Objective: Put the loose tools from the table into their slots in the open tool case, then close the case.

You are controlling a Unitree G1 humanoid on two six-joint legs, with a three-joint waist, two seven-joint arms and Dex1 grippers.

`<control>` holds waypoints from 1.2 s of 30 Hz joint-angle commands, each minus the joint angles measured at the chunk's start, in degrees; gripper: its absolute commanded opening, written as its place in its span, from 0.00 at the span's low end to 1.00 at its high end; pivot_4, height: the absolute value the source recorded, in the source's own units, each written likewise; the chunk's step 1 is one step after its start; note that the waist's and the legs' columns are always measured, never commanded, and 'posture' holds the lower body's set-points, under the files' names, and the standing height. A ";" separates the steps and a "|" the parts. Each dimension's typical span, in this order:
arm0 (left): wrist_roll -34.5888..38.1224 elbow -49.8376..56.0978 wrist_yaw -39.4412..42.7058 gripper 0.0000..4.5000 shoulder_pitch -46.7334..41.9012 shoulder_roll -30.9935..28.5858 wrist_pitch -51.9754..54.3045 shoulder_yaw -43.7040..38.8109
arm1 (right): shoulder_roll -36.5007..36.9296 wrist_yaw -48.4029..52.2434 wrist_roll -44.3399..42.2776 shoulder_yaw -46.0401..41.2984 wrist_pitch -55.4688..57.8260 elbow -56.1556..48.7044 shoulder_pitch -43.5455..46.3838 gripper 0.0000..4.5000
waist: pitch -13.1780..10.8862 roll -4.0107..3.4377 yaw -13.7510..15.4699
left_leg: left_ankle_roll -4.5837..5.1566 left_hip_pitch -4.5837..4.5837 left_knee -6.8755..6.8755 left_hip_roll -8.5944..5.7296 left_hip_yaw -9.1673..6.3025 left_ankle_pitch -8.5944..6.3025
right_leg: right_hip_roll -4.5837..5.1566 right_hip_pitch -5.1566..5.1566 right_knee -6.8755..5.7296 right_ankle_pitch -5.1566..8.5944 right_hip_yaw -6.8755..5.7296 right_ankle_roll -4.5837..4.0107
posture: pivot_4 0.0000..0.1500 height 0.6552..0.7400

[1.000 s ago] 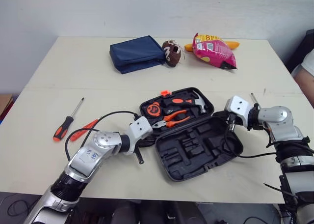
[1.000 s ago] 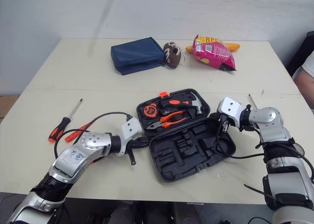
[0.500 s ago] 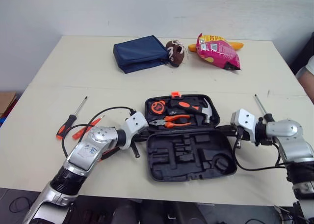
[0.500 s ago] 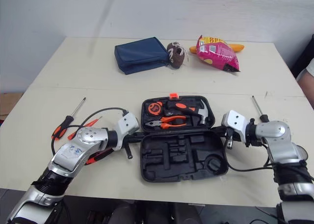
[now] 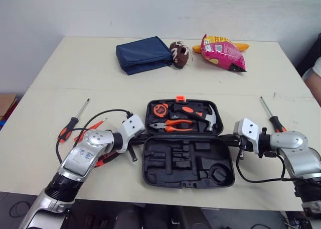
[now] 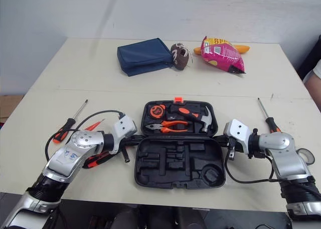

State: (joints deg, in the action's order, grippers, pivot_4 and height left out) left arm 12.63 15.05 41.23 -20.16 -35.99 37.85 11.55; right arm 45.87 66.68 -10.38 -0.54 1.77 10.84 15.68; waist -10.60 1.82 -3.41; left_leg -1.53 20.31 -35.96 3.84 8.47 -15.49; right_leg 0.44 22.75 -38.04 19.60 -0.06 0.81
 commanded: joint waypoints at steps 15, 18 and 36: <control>6.99 -20.37 17.47 0.80 30.04 -18.07 -26.80 -57.75 | 18.85 2.98 -7.77 -38.98 -18.61 28.47 -21.50 1.00 | -0.15 0.12 -0.32 | 0.65 -0.11 0.02 -0.04 0.06 -0.65 | 0.12 -0.14 0.42 0.16 -0.02 -0.03 | 1.00 1.00; 5.27 -33.22 19.20 0.99 31.76 -21.08 -34.84 -59.65 | 22.10 0.35 -6.49 -39.68 -25.40 39.50 -20.08 1.00 | -0.16 0.12 -1.00 | 0.72 -0.12 0.02 -0.04 0.09 -0.73 | 0.18 -0.11 0.46 0.22 -0.03 -0.14 | 1.00 1.00; 6.23 -57.24 13.89 0.99 25.11 -26.70 -45.06 -56.48 | 15.64 -5.41 -8.77 -34.59 -31.44 37.66 -13.57 1.00 | -0.13 0.10 -1.93 | 0.37 -0.14 0.24 0.04 0.22 -1.06 | 0.27 -0.04 0.37 0.20 -0.17 -0.10 | 1.00 1.00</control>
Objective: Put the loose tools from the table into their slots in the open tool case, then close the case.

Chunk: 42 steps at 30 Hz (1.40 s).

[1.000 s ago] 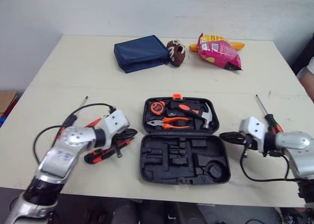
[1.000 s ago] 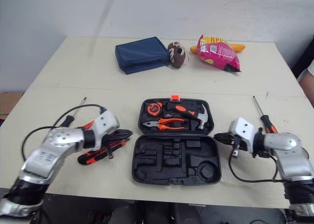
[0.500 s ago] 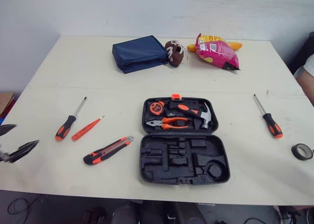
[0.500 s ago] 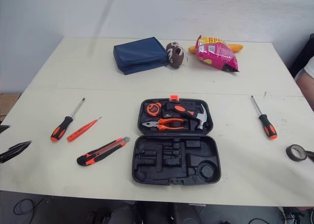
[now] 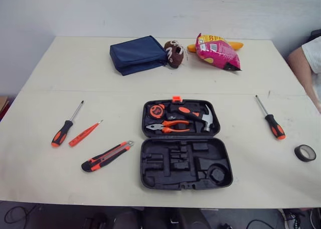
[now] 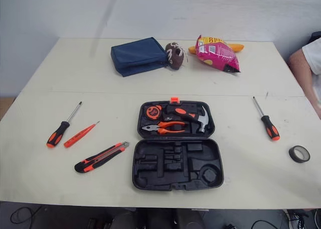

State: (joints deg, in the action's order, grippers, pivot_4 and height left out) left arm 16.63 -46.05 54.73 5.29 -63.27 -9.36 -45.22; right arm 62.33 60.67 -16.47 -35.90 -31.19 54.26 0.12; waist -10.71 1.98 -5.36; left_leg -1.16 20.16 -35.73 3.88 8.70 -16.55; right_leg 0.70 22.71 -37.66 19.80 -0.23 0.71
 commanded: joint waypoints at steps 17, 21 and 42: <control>11.87 48.58 -16.88 0.99 -7.05 3.45 62.40 10.15 | -19.24 3.57 -22.52 17.73 32.03 -59.23 10.64 1.00 | -0.05 -0.04 0.97 | 0.10 0.15 -0.18 0.06 -0.19 0.21 | -0.07 0.08 -0.26 -0.01 -0.02 0.07 | 1.00 1.00; 10.60 47.62 -18.98 0.99 -13.08 3.60 66.40 16.60 | -22.29 7.38 -22.55 20.64 29.94 -62.46 11.11 1.00 | -0.05 -0.05 0.98 | 0.11 0.15 -0.21 0.02 -0.19 0.22 | -0.07 0.08 -0.28 -0.01 -0.02 0.08 | 1.00 1.00; 3.13 28.33 -12.59 0.59 -31.03 2.31 69.00 37.30 | -25.77 10.83 -20.75 21.42 24.77 -62.87 8.49 1.00 | -0.08 0.05 1.84 | -0.14 0.19 -0.38 0.02 -0.14 0.33 | -0.07 0.12 -0.36 -0.01 -0.03 0.07 | 1.00 1.00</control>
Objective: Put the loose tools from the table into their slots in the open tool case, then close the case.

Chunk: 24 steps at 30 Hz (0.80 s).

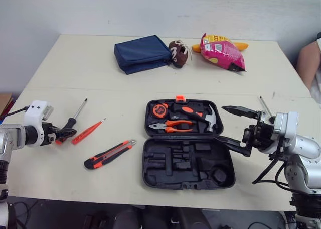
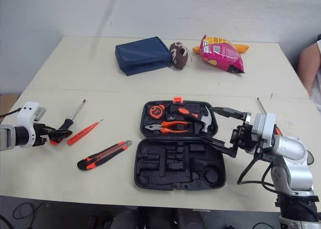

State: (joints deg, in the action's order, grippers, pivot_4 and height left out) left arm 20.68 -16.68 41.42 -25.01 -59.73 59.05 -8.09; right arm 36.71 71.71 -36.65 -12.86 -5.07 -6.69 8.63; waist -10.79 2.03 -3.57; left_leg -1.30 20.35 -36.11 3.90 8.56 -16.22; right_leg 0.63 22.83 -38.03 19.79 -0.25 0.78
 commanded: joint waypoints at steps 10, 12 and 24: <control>0.51 1.64 2.11 0.18 -1.59 -1.74 -6.43 -7.03 | 0.77 0.96 -0.33 -2.42 -2.61 -0.76 -1.47 1.00 | -0.04 0.08 0.41 | 0.01 0.00 -0.03 0.00 0.01 0.00 | 0.01 0.00 -0.03 0.00 0.01 0.00 | 1.00 1.00; 0.16 6.33 5.07 0.18 -0.67 -3.13 -14.55 -8.90 | 1.66 1.98 0.01 -3.08 -3.10 0.42 -1.40 1.00 | -0.04 0.11 0.49 | 0.00 0.02 -0.04 0.02 -0.03 0.00 | 0.01 0.00 -0.02 0.00 -0.03 0.00 | 1.00 1.00; 12.27 43.95 19.49 0.18 -3.38 -2.48 -9.79 7.56 | 6.71 10.81 2.82 -2.75 -6.89 9.66 -1.94 1.00 | -0.06 0.06 0.66 | 0.06 0.05 -0.07 -0.06 0.00 0.00 | -0.06 -0.05 0.04 0.00 0.09 0.03 | 1.00 1.00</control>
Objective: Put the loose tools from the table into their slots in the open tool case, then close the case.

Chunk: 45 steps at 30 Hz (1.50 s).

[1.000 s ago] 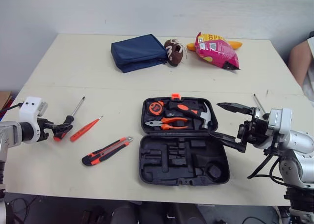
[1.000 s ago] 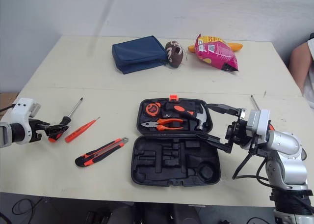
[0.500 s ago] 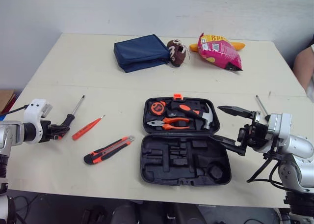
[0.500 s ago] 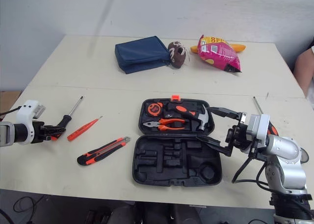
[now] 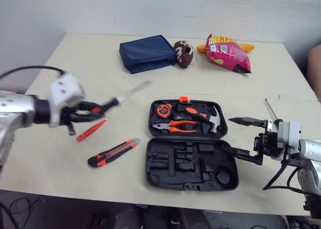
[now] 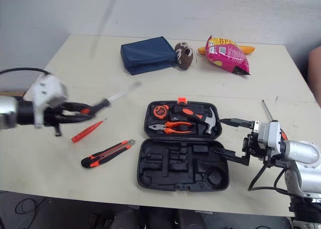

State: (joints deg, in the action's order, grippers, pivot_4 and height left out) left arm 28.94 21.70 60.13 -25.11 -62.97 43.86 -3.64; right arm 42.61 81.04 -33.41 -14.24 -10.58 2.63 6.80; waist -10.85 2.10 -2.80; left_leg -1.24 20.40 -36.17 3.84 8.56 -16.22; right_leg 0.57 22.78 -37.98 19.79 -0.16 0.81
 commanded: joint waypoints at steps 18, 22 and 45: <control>-16.85 -1.05 -2.08 0.18 -30.66 19.98 15.92 42.05 | 1.10 0.77 -0.53 -2.54 -1.05 -1.89 -4.80 1.00 | -0.02 -0.04 -0.21 | -0.04 -0.07 -0.13 -0.06 -0.03 0.19 | -0.15 -0.04 -0.18 0.10 0.35 0.26 | 1.00 1.00; -20.19 -2.26 -2.29 0.18 -32.23 20.82 17.11 46.38 | 0.82 -1.27 -0.54 -2.54 -0.26 -4.57 -6.15 1.00 | -0.02 -0.04 -0.17 | -0.04 -0.10 -0.25 -0.06 -0.04 0.20 | -0.14 -0.04 -0.34 0.11 0.36 0.28 | 1.00 1.00; -24.60 -2.02 -3.98 0.41 -32.85 24.93 18.09 48.90 | 1.67 -9.09 -1.76 -1.67 9.38 -17.51 -6.62 1.00 | -0.02 -0.05 0.80 | -0.03 -0.10 -0.38 -0.08 -0.05 0.20 | -0.10 -0.05 -0.50 0.14 0.36 0.30 | 1.00 1.00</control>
State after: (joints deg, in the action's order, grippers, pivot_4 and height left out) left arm 5.85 17.93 56.83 -57.65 -37.80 62.96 45.77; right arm 43.55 72.27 -33.95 -14.99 -1.72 -12.84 -0.37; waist -10.86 2.05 -1.99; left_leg -1.27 20.30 -36.55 3.75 8.51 -16.02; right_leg 0.48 22.73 -38.48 19.93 0.21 1.11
